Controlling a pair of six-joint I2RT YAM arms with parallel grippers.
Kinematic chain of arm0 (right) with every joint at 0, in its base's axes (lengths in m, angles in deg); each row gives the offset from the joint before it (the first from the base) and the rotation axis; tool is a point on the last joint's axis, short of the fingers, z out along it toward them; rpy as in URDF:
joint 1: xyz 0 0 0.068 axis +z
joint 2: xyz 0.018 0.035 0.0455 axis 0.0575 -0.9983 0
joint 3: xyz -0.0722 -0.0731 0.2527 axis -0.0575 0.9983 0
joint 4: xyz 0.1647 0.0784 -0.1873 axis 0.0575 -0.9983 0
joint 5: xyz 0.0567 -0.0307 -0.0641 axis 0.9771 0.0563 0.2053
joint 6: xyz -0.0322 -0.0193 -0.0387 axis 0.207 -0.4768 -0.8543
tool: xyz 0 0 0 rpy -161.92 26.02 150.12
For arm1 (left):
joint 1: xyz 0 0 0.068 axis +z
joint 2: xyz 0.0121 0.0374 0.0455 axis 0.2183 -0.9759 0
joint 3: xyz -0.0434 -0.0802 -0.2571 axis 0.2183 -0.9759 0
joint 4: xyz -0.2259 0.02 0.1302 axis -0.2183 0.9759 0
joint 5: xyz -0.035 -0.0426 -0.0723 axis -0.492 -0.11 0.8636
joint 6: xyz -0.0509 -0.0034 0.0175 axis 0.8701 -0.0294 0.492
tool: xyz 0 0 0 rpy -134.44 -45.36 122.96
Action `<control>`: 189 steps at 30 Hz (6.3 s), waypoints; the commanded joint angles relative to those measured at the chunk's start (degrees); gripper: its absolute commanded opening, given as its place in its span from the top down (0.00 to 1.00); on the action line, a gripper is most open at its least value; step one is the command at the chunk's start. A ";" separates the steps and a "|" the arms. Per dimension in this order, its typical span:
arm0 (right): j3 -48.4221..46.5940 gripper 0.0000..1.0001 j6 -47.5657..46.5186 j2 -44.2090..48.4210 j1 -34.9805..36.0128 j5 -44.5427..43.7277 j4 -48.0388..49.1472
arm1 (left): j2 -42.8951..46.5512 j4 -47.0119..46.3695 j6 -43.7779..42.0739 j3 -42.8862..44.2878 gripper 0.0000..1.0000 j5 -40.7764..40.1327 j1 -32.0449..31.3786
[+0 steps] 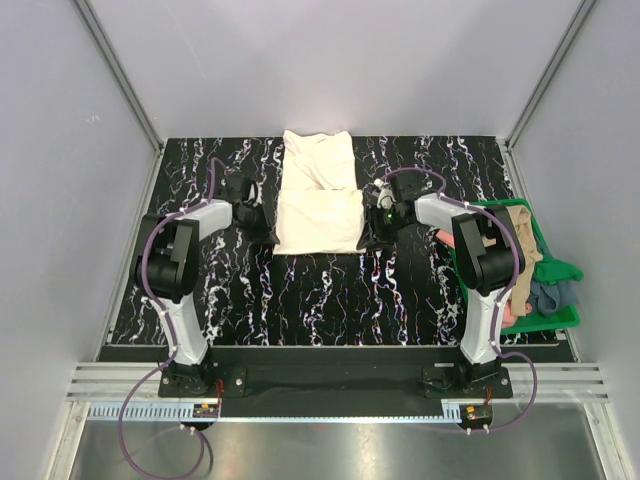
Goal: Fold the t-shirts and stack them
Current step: Fold the tshirt
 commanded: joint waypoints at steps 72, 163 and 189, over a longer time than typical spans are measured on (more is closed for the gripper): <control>-9.40 0.66 1.39 5.79 -0.99 -5.02 -5.15 | 10.54 4.16 1.14 7.81 0.50 -11.43 -7.80; 53.71 0.79 65.40 37.37 19.31 -31.31 32.54 | 42.65 -14.72 17.30 -48.34 0.47 -9.50 -6.57; 53.98 0.96 63.81 40.09 19.75 -31.13 33.87 | 42.56 -14.72 19.15 -50.36 0.80 -12.49 -8.85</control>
